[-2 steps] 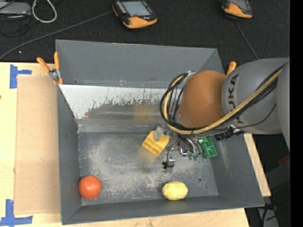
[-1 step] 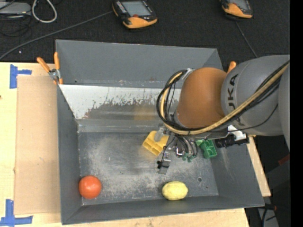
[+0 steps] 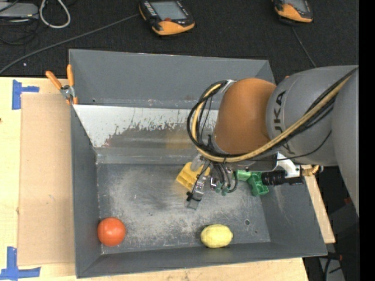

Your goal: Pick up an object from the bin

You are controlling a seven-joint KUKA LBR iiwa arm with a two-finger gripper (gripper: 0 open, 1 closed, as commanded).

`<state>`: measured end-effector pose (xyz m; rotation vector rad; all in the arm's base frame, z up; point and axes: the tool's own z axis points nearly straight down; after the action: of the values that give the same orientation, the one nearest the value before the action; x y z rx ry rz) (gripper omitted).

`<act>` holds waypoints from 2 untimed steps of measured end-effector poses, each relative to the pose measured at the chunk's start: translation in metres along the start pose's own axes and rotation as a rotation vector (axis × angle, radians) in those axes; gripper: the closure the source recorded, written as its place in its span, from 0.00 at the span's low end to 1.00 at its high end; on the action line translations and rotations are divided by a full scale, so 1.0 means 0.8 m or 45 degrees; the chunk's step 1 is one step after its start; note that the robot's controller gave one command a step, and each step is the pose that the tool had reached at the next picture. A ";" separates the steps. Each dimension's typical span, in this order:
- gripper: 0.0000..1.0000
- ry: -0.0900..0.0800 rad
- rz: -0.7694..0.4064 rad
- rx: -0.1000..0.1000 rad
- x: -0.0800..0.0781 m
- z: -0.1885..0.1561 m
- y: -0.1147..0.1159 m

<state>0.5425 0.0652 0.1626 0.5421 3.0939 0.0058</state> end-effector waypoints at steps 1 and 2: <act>0.00 -0.005 -0.010 -0.002 -0.011 0.037 -0.011; 0.00 0.002 0.200 -0.001 -0.014 -0.016 -0.023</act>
Offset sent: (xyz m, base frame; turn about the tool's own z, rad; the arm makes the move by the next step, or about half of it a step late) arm 0.0122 -0.0281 0.0834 0.3741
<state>0.5467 0.0443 0.1753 0.7830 3.0432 0.0071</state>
